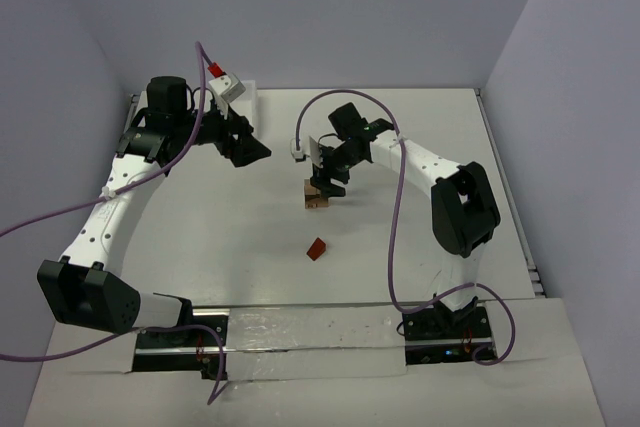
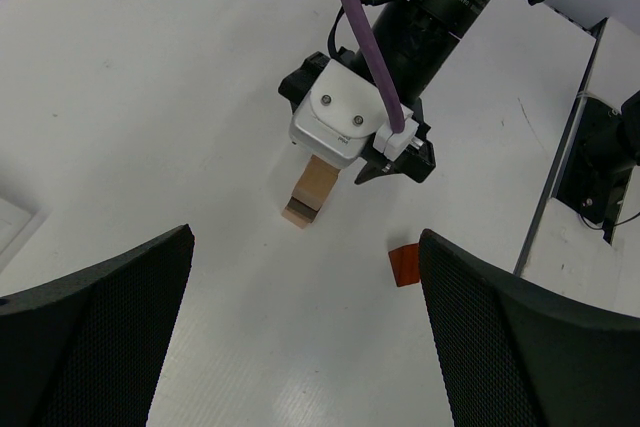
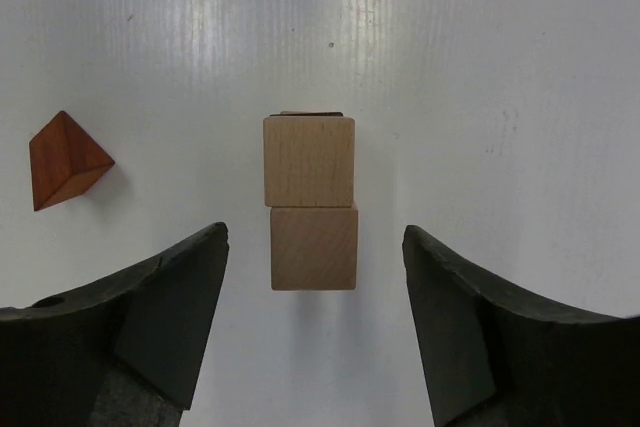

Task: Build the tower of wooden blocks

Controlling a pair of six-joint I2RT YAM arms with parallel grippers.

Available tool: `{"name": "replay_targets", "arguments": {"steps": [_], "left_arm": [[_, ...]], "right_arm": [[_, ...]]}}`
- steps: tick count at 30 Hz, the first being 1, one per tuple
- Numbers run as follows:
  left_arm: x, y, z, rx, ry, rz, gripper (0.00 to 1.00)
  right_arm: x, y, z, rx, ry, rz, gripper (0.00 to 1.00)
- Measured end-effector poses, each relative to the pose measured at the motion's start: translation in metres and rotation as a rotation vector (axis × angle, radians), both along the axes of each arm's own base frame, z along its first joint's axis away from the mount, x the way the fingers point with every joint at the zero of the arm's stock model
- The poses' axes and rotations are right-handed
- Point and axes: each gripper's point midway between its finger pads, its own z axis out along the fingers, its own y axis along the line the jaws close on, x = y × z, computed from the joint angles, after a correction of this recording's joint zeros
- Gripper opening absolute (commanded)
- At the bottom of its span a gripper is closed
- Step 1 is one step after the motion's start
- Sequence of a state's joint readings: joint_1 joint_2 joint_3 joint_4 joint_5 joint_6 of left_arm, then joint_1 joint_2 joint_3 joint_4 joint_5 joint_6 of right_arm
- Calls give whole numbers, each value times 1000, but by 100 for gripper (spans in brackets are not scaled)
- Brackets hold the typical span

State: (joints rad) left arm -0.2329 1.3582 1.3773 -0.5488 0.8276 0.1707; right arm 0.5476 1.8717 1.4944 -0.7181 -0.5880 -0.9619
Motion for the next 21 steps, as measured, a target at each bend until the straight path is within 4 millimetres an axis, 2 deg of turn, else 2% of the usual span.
{"name": "replay_targets", "arguments": {"steps": [3,6,13,17,21], "left_arm": [[0,0,0,0,0,0,99],[0,0,0,0,0,0,99],[0,0,0,0,0,1,99],[1,1,0,6,-3,11,99],[1,5,2,19,-14,35,99]], "right_arm": [[0,0,0,0,1,1,96],[-1,1,2,1,1,4,99],[-7,8,7,8,-1,21,100],[-10,9,26,31,-25,7,100],[-12,6,59,74,-78,-16,100]]}}
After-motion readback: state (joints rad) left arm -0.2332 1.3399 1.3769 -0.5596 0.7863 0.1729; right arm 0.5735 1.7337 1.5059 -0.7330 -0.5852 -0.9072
